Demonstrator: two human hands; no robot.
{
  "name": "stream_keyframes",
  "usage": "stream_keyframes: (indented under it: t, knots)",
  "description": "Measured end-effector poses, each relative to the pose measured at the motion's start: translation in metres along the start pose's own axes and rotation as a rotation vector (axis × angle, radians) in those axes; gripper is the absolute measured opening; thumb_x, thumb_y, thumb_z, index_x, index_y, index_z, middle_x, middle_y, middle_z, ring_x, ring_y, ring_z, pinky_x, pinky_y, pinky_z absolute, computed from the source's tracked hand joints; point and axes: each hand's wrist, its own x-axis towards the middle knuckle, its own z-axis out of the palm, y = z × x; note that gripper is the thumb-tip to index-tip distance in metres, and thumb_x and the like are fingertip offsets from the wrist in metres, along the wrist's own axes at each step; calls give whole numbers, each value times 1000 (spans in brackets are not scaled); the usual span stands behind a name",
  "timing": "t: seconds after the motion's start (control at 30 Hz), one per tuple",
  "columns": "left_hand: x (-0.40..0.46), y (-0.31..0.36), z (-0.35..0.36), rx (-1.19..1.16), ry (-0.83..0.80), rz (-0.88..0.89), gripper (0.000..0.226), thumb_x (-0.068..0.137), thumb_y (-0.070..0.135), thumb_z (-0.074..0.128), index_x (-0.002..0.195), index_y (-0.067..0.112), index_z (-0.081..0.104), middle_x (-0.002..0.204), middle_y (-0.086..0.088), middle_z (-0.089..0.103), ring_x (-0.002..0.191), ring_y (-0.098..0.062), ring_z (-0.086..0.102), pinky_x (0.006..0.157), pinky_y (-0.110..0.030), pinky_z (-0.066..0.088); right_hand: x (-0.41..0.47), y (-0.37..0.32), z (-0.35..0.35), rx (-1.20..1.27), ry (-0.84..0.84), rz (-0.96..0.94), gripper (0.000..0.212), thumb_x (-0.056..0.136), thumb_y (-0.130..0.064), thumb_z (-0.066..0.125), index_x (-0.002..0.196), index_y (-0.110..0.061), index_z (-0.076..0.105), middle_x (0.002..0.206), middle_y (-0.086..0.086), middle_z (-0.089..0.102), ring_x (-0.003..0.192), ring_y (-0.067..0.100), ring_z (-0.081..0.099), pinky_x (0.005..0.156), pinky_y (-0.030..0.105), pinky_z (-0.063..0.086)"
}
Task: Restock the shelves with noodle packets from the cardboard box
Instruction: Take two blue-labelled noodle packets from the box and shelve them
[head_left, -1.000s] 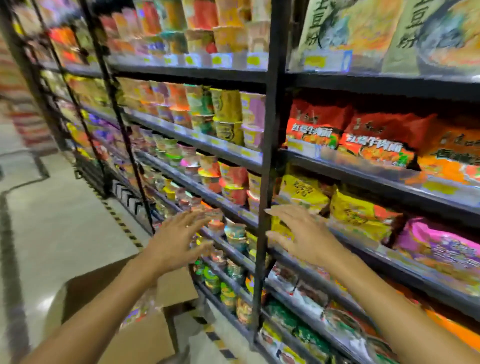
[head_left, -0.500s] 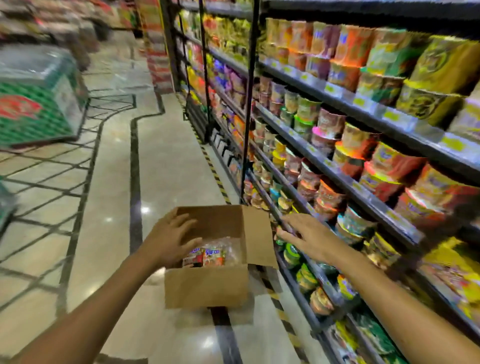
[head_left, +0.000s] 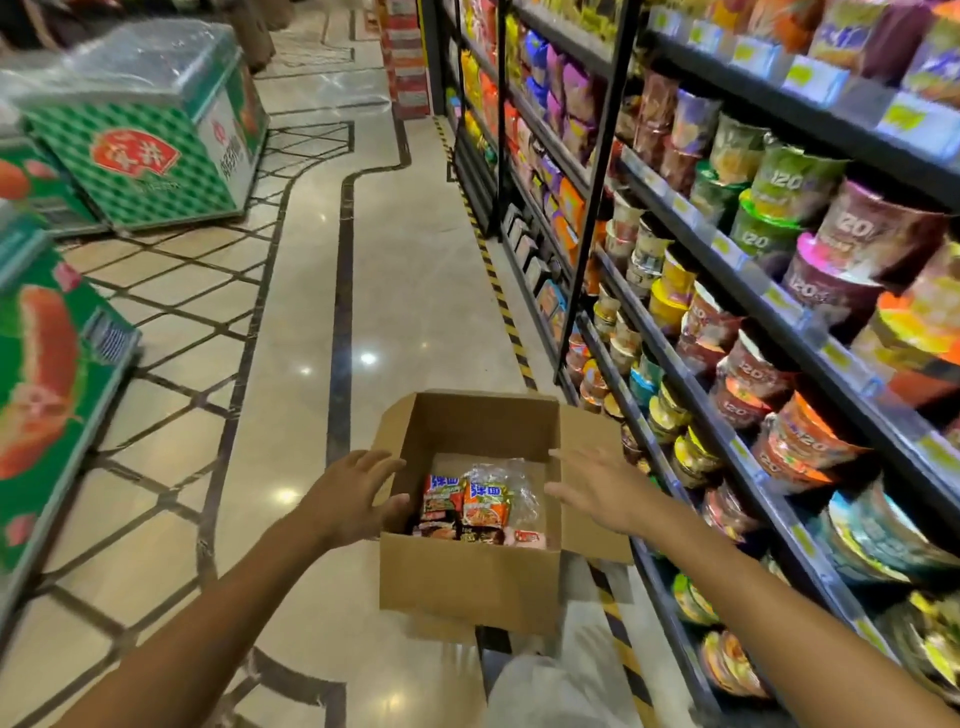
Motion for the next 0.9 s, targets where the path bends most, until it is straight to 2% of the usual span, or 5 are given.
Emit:
stream_keyframes:
  t: [0.2, 0.53, 0.6, 0.8, 0.9]
  knots:
    - [94, -13, -19, 3, -89, -52, 69, 91, 68, 30, 149, 31, 37, 157, 5, 35, 144, -21, 31, 115, -41, 35, 116, 37, -9, 56, -77, -17, 72, 96, -63, 43, 155, -24, 30, 159, 0, 35, 146, 20, 32, 116, 37, 30]
    - [239, -45, 7, -95, -214, -11, 57, 99, 50, 44, 149, 24, 37, 155, -2, 38, 143, -25, 33, 114, -41, 34, 251, 60, 17, 142, -180, 102, 69, 97, -64, 42, 155, -29, 30, 156, 3, 40, 141, 26, 39, 112, 39, 34]
    - [271, -64, 27, -123, -254, 9, 55, 100, 46, 46, 149, 22, 37, 154, -5, 39, 142, -26, 35, 112, -39, 34, 275, 65, 35, 177, -196, 177, 77, 91, -74, 36, 154, -30, 31, 155, 3, 42, 140, 25, 41, 112, 39, 34]
    - [383, -121, 139, -151, -409, 28, 57, 101, 40, 46, 152, 19, 31, 155, -8, 36, 139, -28, 37, 108, -38, 37, 353, 99, 129, 266, -219, 361, 59, 100, -47, 52, 153, -33, 30, 148, -2, 49, 127, 19, 53, 84, 27, 43]
    - [437, -141, 212, -174, -464, 15, 59, 99, 40, 49, 152, 19, 30, 154, -9, 36, 137, -30, 37, 108, -40, 39, 398, 126, 195, 341, -207, 403, 60, 99, -44, 54, 152, -36, 28, 152, -6, 43, 134, 20, 48, 94, 31, 44]
